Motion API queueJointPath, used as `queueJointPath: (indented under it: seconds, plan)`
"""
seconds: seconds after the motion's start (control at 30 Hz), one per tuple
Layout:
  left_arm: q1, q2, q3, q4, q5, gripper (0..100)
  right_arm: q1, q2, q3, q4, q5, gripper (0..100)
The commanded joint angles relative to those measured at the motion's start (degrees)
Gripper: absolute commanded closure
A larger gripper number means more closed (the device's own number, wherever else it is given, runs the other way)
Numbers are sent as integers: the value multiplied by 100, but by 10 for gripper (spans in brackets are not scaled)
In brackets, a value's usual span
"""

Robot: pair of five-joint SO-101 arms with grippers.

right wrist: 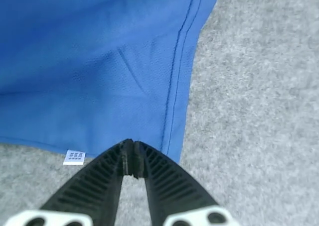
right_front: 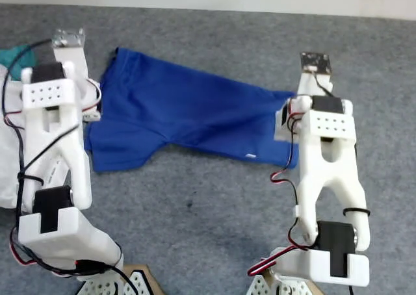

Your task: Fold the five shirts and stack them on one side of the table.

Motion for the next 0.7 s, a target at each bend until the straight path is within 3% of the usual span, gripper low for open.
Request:
queueJointPath:
  seconds: [0.0,0.33,0.67]
  plan:
    - [-136,-330,418,-1143,18,990,-22,-330,57,-426,26,992]
    - [13,-110,813,-3481,53,990,-136,-286,488,-1446,0,989]
    - [154,1851,-1130,-3560,53,990,-409,-277,435,-1490,0,988]
